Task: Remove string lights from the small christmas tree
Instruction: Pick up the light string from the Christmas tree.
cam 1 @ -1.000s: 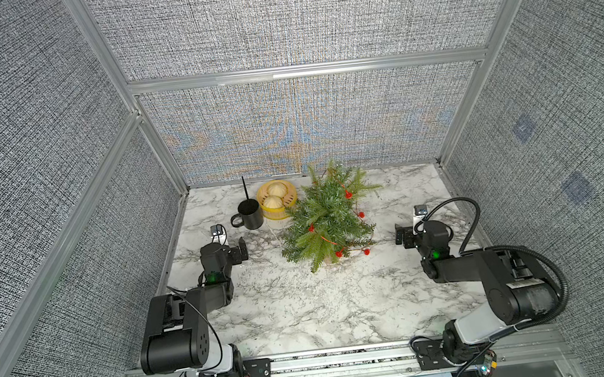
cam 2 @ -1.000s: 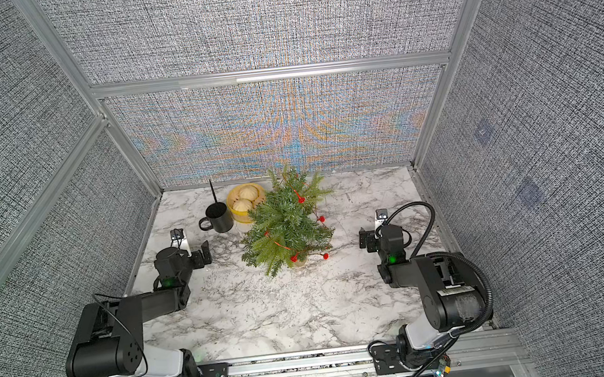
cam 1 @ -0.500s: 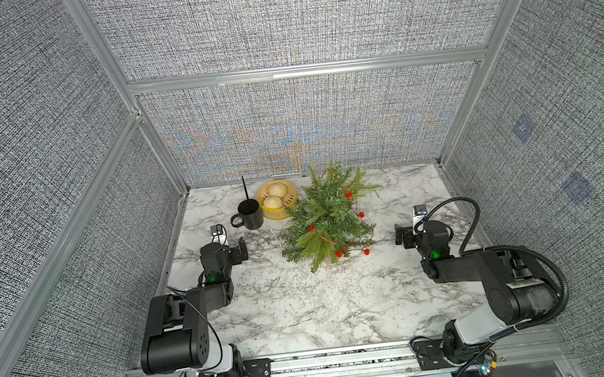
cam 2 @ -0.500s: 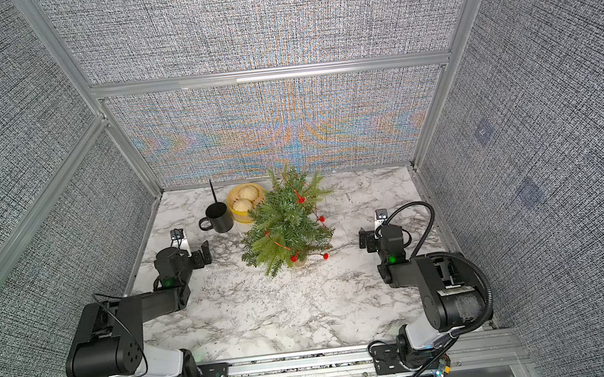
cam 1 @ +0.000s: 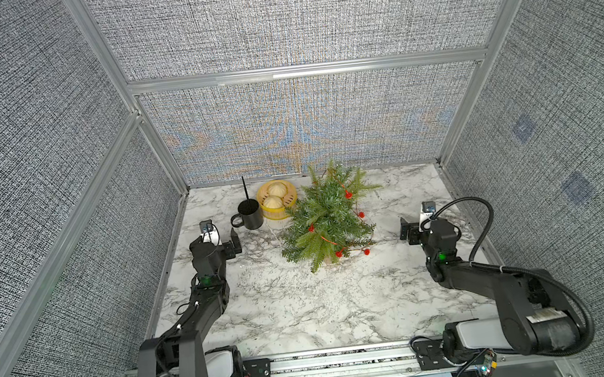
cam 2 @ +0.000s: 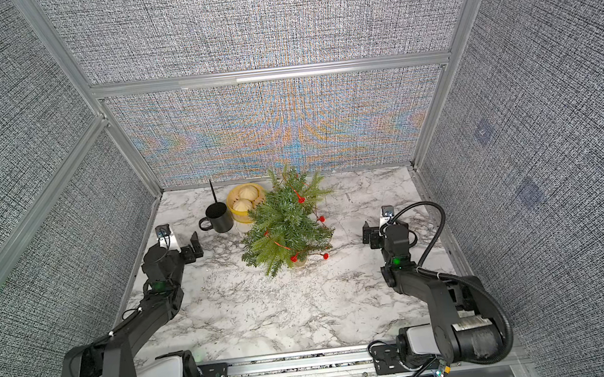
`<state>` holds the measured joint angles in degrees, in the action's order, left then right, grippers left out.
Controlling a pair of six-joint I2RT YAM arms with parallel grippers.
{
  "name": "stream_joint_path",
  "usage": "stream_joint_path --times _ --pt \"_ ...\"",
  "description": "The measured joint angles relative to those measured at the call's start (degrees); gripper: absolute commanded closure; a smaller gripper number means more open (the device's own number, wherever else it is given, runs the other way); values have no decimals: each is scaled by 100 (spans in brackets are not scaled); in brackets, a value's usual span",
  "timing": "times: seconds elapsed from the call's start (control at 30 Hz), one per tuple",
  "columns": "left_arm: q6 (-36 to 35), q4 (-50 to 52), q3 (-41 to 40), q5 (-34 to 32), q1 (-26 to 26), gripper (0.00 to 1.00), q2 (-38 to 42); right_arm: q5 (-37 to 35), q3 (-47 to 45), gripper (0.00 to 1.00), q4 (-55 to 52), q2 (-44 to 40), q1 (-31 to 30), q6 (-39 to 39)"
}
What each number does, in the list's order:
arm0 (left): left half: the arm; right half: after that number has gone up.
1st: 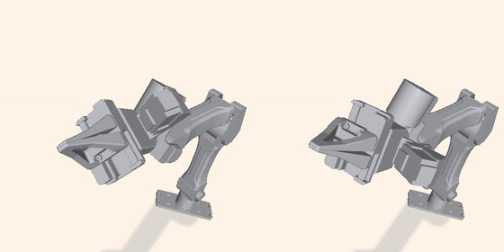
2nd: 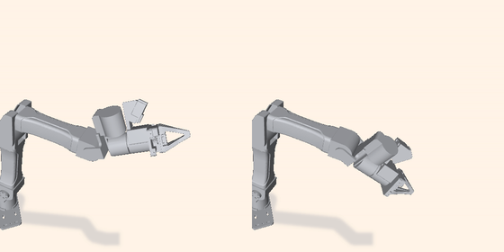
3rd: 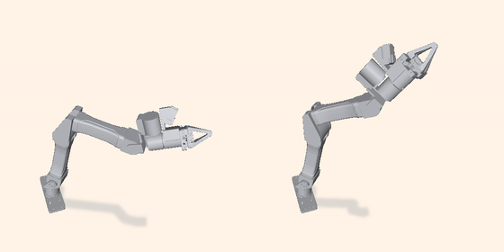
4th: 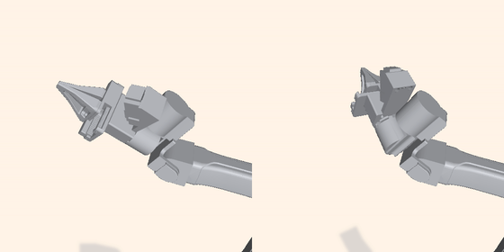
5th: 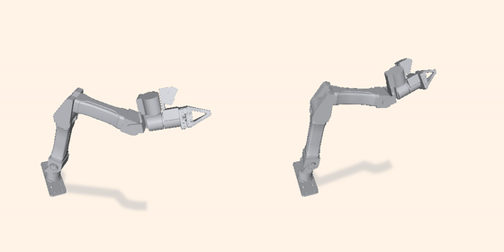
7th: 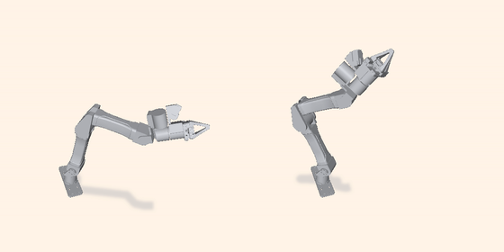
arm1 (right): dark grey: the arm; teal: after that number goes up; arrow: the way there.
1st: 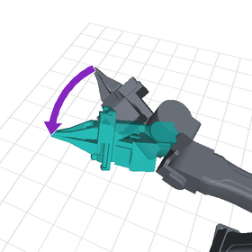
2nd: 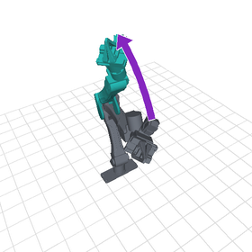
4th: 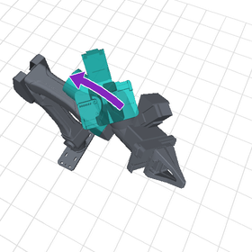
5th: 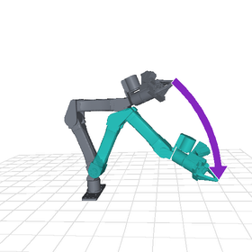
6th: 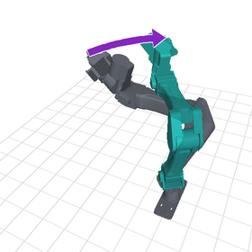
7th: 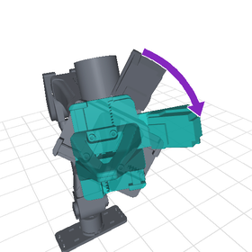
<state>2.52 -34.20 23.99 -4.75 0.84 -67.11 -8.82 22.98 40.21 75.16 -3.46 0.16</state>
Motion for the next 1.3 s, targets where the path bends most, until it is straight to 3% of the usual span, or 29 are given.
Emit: stream_joint_path --times 0.2,0.4,0.6,0.73,0.97,1.17,1.3 --pt "1051 798 269 42 39 3 409 361 1152 3 -1834 -286 -7 -551" --pt "1775 1191 457 1300 -111 11 461 1740 1600 16 -3036 -721 -26 -1080" --pt "2072 1534 564 2546 -463 15 1078 3191 1829 28 -3818 -1746 -168 -1456" --pt "2177 1587 822 3425 -608 17 1189 4059 2146 31 -4260 -2277 -203 -1475" --pt "2240 1585 1438 4828 -901 18 1226 5646 2691 31 -4651 -2487 -278 -1582" --pt "2319 1613 1919 5633 -1073 13 1058 6017 3200 33 -4905 -2402 -793 -1532" --pt "2371 1635 2109 5803 -1185 14 824 5993 3602 45 -5023 -1993 -1182 -1491"
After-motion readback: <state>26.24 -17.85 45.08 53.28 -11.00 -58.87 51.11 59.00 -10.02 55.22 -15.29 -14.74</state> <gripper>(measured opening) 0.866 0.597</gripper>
